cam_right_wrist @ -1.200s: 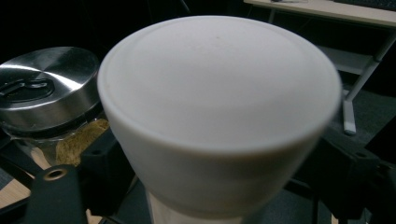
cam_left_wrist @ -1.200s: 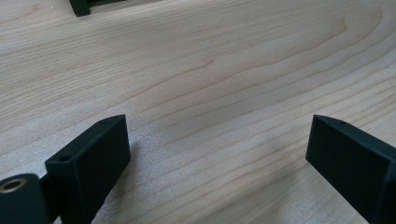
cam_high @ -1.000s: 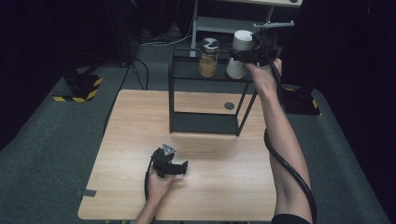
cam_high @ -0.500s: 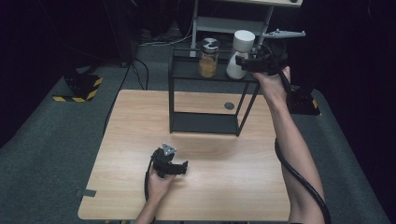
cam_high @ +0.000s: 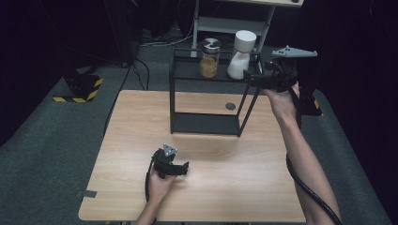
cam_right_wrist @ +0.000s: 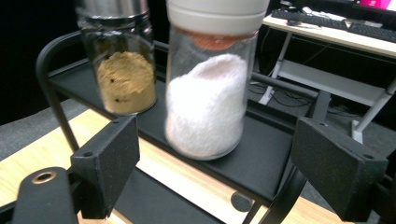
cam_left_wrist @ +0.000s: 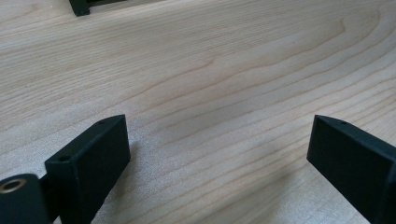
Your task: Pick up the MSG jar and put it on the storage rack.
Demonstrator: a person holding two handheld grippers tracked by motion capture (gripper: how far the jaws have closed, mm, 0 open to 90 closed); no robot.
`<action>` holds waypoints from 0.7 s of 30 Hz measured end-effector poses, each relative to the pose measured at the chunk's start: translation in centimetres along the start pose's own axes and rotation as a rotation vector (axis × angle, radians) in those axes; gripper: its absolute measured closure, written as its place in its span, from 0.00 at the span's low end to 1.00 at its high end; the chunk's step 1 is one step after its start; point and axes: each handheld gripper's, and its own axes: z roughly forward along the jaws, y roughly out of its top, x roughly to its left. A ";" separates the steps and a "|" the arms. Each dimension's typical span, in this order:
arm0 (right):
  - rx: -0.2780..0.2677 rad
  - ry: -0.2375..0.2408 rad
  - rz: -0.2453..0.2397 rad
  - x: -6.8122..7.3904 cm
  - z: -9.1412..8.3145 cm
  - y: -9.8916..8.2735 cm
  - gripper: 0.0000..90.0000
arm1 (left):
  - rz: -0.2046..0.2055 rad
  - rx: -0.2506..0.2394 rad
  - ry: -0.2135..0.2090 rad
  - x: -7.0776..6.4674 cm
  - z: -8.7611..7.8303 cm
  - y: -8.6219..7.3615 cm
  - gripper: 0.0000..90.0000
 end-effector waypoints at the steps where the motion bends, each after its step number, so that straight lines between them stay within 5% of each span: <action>1: -0.004 0.006 -0.001 0.0 -0.1 -0.3 0.16 | -0.005 -0.003 -0.005 0.1 0.0 0.0 0.07; 12: -0.011 0.055 0.022 -0.4 -1.4 -6.0 0.16 | -0.018 -0.008 -0.021 0.5 -0.1 -0.1 0.06; 21: -0.009 0.037 0.026 0.3 -1.8 -11.8 0.18 | -0.014 -0.007 -0.017 0.4 0.0 -0.1 0.06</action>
